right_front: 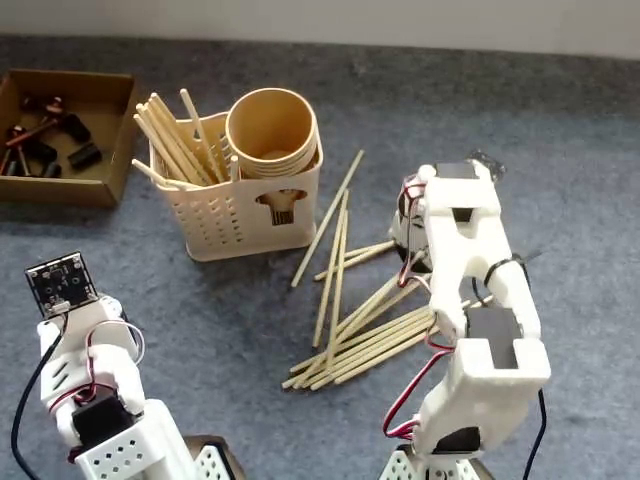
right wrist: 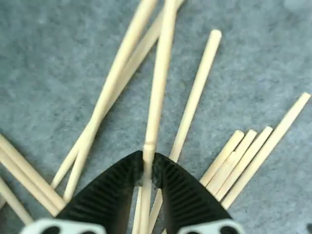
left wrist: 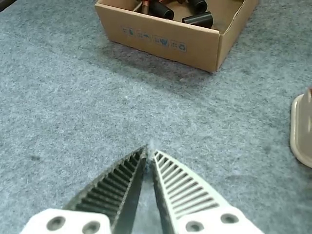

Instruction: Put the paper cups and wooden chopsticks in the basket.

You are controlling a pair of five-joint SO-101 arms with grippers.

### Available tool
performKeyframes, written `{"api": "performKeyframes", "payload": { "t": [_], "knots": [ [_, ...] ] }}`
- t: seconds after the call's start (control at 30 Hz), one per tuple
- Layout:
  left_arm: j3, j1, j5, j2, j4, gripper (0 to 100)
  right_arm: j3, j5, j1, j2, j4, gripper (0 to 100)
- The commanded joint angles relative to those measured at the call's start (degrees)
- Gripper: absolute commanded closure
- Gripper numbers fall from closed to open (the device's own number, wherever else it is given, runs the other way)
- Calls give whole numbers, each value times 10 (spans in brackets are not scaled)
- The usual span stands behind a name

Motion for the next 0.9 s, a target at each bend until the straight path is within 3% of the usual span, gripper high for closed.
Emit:
{"api": "performKeyframes", "payload": {
  "t": [0.0,0.4,0.87],
  "knots": [
    [-15,20,-1,-6,-11,986,-2,2,6,-49,7,993],
    [-15,20,-1,-6,-11,986,-3,3,6,-192,68,993],
    [-15,20,-1,-6,-11,986,-5,106,4,-387,67,993]
  ]
}}
